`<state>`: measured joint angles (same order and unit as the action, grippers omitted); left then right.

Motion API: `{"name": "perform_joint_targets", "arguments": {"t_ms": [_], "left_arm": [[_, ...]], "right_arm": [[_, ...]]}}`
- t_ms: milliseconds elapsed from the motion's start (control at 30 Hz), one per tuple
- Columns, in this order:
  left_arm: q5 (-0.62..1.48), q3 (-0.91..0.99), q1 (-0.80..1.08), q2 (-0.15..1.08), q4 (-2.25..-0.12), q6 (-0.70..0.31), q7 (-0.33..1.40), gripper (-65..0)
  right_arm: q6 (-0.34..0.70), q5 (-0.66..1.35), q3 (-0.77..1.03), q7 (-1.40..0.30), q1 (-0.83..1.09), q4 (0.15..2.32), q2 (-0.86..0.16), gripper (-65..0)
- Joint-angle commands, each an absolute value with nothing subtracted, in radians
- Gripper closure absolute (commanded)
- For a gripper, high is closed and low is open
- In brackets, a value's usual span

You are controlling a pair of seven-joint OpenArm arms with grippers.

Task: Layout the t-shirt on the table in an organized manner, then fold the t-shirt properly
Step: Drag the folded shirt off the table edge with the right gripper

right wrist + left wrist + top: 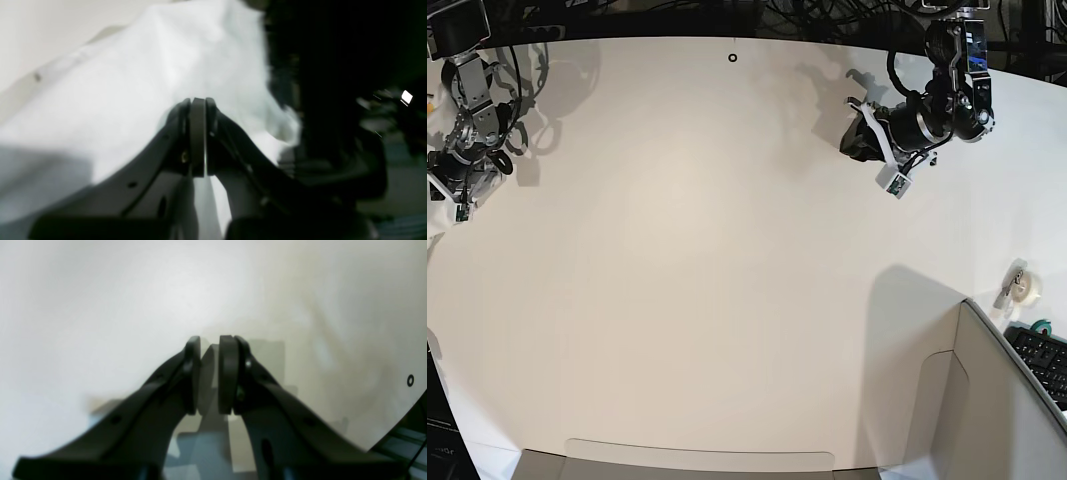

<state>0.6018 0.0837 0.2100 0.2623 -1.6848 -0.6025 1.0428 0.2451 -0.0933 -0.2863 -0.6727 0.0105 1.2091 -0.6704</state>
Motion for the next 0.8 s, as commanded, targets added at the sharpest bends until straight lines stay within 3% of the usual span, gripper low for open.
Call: {"name": "perform_joint_targets", "arguments": {"t_ms": [0, 200, 433, 767], "left_arm": [[0.576, 0.087, 0.222, 0.259, -1.69, -0.599, 1.076, -8.6], [0.576, 0.088, 0.223, 0.239, -1.69, -0.599, 1.076, -8.6], [0.576, 0.088, 0.225, 0.236, -1.69, -0.599, 1.078, -8.6], [0.576, 0.088, 0.236, 0.234, -1.692, -0.599, 1.076, -8.6]], "right_arm": [[0.251, -0.097, -0.315, -0.664, -0.008, 1.219, -0.691, 0.0], [0.251, -0.254, -0.492, -0.664, -0.028, 1.218, -0.708, 0.0], [0.243, -0.315, -0.493, -0.633, -0.041, 1.242, -0.716, 0.0], [0.209, -0.315, -0.165, -0.622, 0.058, 1.587, -0.659, 0.0]]}}
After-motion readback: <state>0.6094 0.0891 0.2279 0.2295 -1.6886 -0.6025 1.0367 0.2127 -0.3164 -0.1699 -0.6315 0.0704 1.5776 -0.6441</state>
